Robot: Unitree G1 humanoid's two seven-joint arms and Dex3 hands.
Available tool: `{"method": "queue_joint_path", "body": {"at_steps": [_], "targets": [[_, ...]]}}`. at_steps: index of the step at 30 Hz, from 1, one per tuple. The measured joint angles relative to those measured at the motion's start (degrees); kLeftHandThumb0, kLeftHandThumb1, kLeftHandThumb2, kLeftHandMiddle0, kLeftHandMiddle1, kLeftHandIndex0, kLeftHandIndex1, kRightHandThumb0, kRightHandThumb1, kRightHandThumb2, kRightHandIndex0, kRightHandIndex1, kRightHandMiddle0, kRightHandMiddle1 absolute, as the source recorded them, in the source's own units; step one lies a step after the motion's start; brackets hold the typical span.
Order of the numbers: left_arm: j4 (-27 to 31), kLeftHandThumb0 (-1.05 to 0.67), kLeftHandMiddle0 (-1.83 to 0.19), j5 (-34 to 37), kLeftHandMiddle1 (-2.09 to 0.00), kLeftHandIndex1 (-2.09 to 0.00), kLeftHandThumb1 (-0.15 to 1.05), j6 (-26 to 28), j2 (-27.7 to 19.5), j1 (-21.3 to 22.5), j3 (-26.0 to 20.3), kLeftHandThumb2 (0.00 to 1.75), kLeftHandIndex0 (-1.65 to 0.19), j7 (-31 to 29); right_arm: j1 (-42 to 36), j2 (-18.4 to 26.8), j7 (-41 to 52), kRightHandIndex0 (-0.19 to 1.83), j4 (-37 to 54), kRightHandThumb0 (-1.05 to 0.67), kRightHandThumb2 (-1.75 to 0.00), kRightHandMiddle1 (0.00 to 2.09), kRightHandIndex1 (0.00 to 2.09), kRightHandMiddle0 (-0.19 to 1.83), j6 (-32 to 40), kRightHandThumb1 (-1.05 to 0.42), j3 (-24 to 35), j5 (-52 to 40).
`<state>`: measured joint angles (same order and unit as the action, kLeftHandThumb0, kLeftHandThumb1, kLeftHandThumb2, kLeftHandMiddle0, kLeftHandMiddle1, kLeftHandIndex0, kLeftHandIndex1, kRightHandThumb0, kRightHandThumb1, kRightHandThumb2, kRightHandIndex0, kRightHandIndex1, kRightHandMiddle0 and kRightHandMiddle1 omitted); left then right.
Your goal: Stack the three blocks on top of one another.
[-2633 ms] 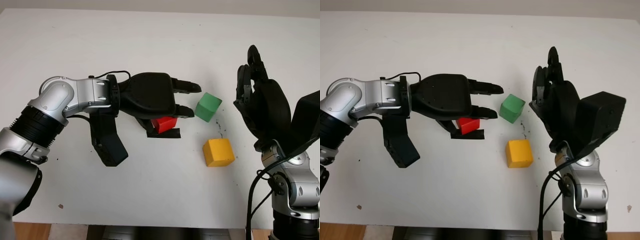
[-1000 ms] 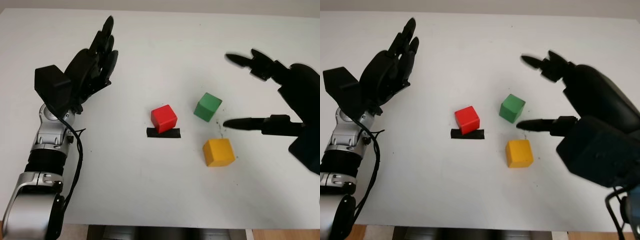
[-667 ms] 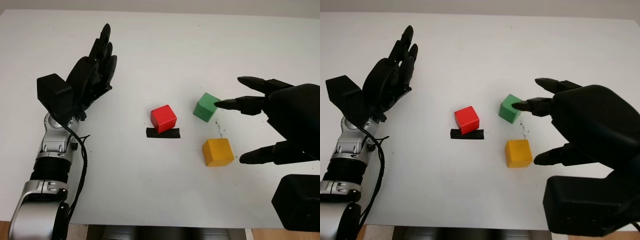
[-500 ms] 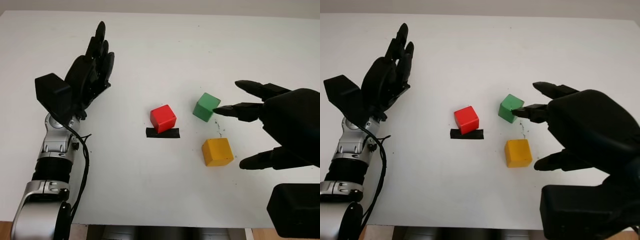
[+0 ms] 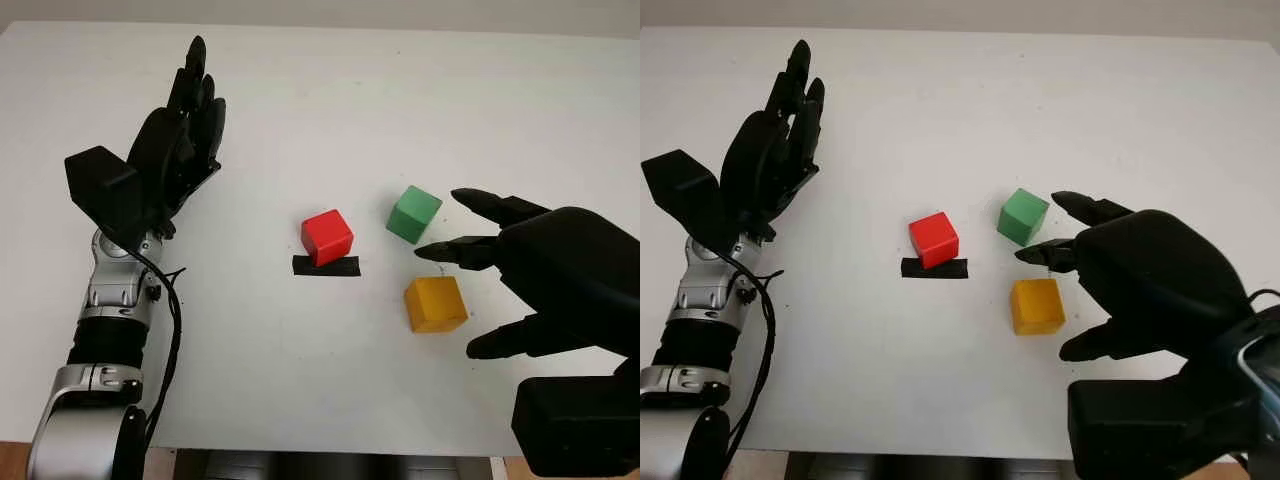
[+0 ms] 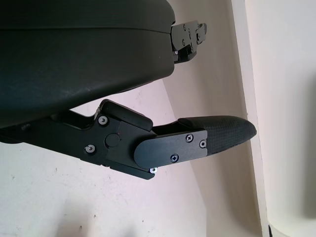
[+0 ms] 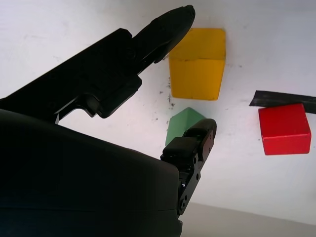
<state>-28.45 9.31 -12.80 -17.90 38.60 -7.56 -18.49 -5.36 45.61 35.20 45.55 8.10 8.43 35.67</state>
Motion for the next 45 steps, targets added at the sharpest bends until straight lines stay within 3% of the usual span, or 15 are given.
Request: {"method": "queue_joint_path", "body": {"at_steps": [16, 27, 45], "targets": [[0.63, -0.77, 0.19, -1.21, 0.00, 0.00, 1.05, 0.15, 0.20, -0.16, 0.39, 0.58, 0.19, -0.34, -0.98, -5.38, -6.19, 0.22, -5.31, -0.54, -0.05, 0.07, 0.06, 0.70, -5.00, -0.68, -1.31, 0.76], [0.99, -0.77, 0.19, -2.51, 0.00, 0.00, 1.05, 0.06, -0.01, -0.57, 0.75, 0.59, 0.19, -0.94, -0.97, -7.66, -8.55, 0.28, -7.08, -0.35, -0.05, 0.15, 0.08, 0.83, -6.84, -0.66, -1.51, 2.14], [1.41, -0.81, 0.19, -7.59, -0.05, -0.01, 1.05, -3.38, -0.32, -0.91, 0.93, 0.56, 0.19, 1.76, -1.50, -8.11, -10.04, 0.30, -9.74, -0.40, -0.05, 0.26, 0.06, 0.87, -10.21, -0.65, -2.66, 3.24]]}}
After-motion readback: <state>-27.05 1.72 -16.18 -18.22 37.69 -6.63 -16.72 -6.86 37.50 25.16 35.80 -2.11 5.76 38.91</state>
